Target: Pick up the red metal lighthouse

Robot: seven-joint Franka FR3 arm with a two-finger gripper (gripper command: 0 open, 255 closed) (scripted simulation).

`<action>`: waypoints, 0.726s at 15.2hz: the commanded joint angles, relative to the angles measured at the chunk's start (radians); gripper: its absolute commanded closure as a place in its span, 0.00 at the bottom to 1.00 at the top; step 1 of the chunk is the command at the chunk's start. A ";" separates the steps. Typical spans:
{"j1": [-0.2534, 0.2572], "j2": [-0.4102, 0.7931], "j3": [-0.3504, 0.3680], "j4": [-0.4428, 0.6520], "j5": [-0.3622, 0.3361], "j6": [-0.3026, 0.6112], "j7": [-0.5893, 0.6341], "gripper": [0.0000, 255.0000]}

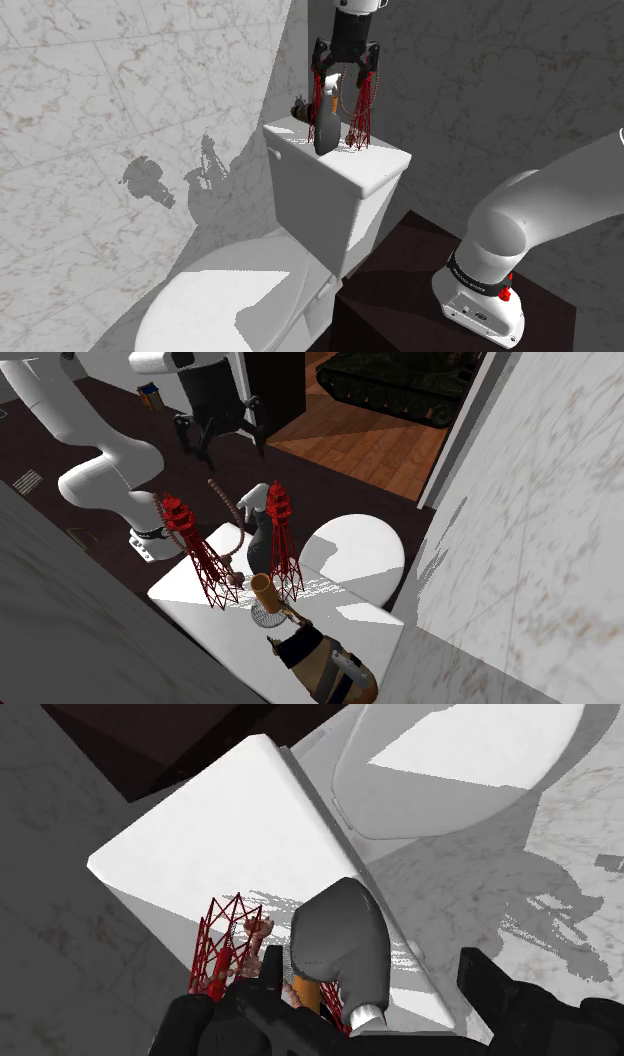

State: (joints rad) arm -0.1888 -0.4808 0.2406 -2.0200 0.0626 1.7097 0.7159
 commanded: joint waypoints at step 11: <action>-0.142 0.472 0.179 0.620 -0.336 -0.173 0.699 0.00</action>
State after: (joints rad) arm -0.3286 -0.0650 0.4064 -1.4806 -0.2303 1.5730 1.3505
